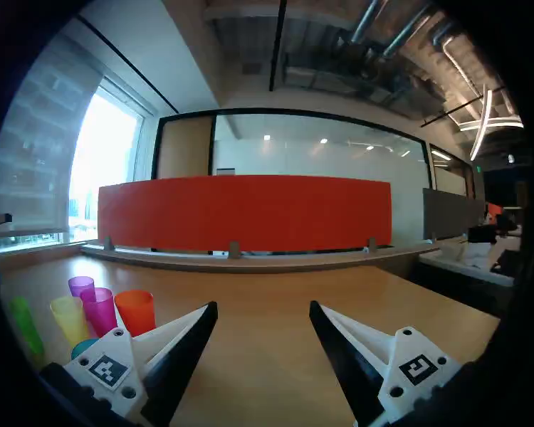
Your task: Pour water
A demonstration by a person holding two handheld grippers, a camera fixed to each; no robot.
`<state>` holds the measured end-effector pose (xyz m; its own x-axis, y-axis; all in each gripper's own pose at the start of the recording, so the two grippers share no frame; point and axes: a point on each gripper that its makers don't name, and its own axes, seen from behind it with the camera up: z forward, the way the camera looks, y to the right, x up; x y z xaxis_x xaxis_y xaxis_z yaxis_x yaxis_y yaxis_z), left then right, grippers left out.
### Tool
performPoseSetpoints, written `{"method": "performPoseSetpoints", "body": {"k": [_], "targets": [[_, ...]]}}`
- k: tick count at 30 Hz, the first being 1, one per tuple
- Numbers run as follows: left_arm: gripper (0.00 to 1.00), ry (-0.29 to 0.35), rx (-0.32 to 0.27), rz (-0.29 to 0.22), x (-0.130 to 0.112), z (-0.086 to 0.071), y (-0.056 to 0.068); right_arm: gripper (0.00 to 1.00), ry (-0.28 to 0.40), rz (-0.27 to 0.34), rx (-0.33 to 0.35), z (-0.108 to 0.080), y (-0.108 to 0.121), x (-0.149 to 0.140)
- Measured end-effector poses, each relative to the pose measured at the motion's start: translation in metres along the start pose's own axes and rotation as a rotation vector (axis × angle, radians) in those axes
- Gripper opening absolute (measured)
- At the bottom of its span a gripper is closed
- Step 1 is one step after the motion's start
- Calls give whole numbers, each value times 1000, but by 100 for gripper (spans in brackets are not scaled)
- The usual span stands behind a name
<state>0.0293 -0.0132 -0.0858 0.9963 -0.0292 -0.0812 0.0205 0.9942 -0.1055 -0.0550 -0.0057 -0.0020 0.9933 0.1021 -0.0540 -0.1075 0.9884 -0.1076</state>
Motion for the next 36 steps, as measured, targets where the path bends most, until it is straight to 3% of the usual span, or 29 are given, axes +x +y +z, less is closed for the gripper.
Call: {"method": "performPoseSetpoints", "body": {"k": [9,18,27,36], "targets": [[89,11,153,15,-4,14,-32,100,0,0,0,0,0,0],[90,69,249,52,8,19,-39,100,0,0,0,0,-1,0],[90,85,329,95,4,21,-47,100,0,0,0,0,-1,0],[90,84,329,1,-14,26,-46,100,0,0,0,0,-2,0]]}}
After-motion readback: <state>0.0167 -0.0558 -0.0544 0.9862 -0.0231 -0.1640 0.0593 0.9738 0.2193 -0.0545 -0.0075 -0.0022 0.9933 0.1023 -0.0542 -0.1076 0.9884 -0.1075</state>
